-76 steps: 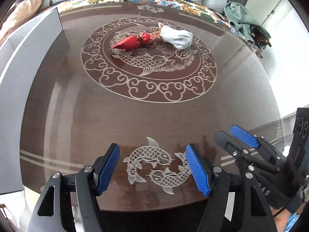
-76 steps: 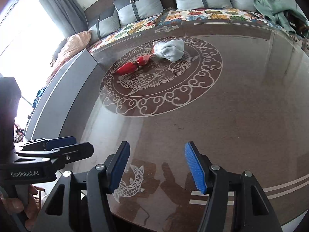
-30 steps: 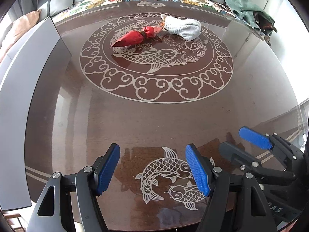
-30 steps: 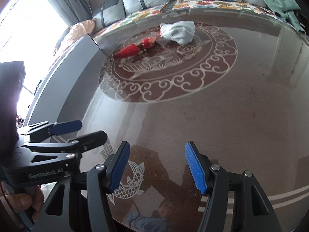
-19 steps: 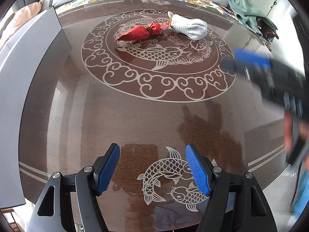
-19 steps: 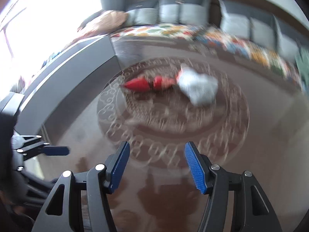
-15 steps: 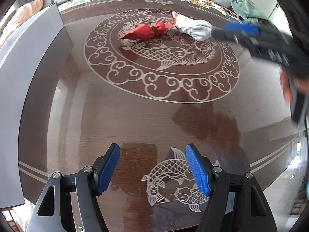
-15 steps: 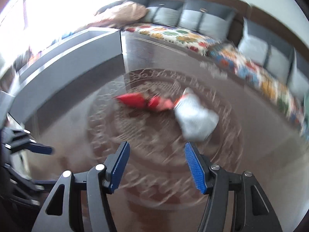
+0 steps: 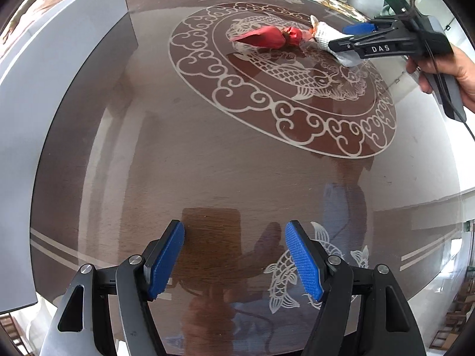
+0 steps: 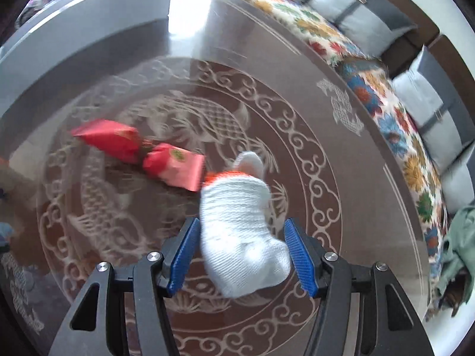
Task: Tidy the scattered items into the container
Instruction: 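Grasp the white knit glove with the right tool while the left tool approaches the red packet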
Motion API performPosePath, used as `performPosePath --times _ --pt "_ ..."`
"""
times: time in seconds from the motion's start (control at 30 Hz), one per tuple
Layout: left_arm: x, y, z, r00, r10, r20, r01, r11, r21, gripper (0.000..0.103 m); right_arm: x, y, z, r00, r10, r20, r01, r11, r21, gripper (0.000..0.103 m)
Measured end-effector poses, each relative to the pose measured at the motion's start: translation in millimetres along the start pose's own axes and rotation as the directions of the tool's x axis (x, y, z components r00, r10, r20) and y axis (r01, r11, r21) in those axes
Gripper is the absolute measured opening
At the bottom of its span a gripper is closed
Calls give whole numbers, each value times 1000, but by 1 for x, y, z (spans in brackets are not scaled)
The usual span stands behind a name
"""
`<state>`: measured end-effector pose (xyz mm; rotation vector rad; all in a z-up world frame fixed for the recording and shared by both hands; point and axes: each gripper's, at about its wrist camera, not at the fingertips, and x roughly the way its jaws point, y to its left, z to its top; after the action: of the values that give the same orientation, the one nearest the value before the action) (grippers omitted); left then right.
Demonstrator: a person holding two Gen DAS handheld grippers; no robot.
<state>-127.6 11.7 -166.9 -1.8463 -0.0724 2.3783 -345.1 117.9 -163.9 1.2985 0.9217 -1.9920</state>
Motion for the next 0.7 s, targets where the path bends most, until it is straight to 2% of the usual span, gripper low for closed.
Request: performPosePath --times 0.07,0.13,0.17,0.33,0.47,0.57,0.7 --pt "0 -1 0 1000 -1 -3 1 1000 3 70 8 -6 -1 999 32 -40 -30 998 49 59" --pt "1 -2 0 1000 -1 -5 1 1000 8 70 10 -7 -5 997 43 -64 -38 996 81 43" --pt "1 -3 0 1000 -1 -6 1 1000 14 70 10 -7 -9 996 47 -69 -40 995 94 42" --pt "2 -10 0 1000 -8 -18 9 999 51 70 -7 -3 -44 995 98 -28 -90 975 204 41" --pt "1 -16 3 999 -32 -28 35 993 108 70 -28 14 -95 987 160 4 -152 931 333 41" --pt "1 -23 16 998 -45 -36 51 982 183 70 -49 38 -135 989 147 19 -143 915 377 41" --pt "-10 -34 58 999 -40 -1 38 947 318 70 -68 63 -174 989 141 52 -150 885 441 41"
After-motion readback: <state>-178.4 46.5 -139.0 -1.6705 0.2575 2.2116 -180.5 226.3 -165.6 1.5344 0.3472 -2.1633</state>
